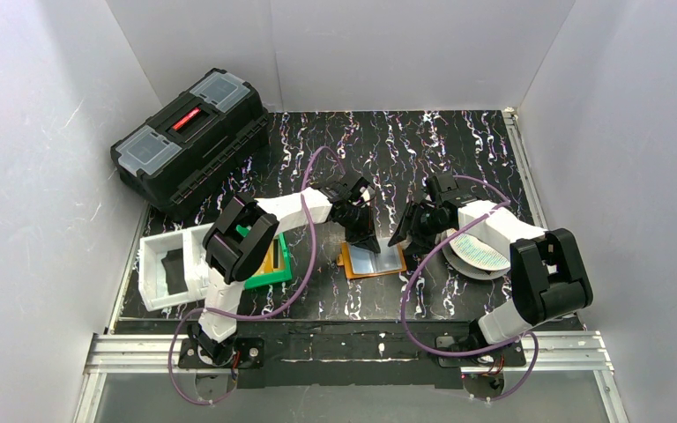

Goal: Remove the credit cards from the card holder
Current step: Remove the credit card from the card holder.

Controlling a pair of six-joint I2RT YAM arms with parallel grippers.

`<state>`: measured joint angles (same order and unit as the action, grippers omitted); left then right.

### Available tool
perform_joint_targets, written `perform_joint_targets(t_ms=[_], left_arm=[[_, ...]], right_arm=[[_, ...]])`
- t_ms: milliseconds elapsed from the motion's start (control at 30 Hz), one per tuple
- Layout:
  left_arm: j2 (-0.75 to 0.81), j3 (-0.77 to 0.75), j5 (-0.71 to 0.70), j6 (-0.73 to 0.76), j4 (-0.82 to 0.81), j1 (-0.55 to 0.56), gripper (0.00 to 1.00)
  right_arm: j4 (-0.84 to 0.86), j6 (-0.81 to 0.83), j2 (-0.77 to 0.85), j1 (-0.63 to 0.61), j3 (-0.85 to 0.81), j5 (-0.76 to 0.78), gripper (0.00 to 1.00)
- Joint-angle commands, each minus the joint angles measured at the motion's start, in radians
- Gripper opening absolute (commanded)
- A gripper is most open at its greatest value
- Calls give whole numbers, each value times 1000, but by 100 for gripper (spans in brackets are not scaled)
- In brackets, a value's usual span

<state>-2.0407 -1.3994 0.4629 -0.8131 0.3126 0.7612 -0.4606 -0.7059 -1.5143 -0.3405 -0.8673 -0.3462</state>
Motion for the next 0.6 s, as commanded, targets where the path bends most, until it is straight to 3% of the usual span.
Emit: perform_joint_targets(t_ms=[0, 200, 567], left_arm=[[42, 15, -1, 21, 35, -5, 0], [109, 74, -13, 34, 54, -29, 0], [170, 211, 89, -24, -111, -78, 0]], right_arm=[[30, 9, -12, 0, 8, -27, 59], [36, 16, -21, -20, -6, -42, 59], [56, 12, -44, -67, -32, -75, 60]])
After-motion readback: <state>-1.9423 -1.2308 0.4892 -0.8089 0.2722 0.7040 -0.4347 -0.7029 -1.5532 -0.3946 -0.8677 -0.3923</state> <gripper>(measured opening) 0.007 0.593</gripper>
